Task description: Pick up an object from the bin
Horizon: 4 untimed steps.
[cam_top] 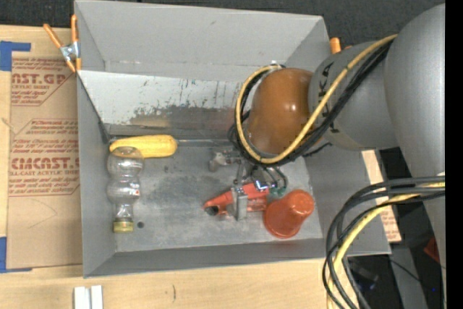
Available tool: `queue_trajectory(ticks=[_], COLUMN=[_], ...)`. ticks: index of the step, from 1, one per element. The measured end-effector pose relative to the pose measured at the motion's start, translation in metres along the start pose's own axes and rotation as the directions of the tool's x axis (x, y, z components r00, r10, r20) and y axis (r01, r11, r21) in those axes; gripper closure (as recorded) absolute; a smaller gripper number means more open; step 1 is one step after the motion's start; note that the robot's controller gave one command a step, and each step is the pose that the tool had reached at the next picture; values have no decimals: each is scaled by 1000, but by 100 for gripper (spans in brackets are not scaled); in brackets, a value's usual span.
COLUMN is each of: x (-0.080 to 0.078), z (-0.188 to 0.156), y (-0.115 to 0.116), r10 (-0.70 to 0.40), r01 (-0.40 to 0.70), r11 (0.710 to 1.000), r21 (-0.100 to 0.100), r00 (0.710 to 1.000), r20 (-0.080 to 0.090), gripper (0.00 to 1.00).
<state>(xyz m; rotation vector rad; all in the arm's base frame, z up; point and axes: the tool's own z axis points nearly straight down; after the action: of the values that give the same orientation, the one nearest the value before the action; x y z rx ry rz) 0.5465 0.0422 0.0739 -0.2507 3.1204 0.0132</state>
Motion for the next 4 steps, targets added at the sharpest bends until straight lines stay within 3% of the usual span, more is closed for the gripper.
queue_trajectory(ticks=[1, 3, 4], x=[40, 40, 12], z=[3, 1, -38], y=[-17, -17, -25], r10=[-171, -170, -193], r01=[171, 170, 193], r11=[985, 986, 981], r21=[3, 3, 1], r00=[985, 986, 981], r20=[-3, -4, -4], gripper=[100, 100, 100])
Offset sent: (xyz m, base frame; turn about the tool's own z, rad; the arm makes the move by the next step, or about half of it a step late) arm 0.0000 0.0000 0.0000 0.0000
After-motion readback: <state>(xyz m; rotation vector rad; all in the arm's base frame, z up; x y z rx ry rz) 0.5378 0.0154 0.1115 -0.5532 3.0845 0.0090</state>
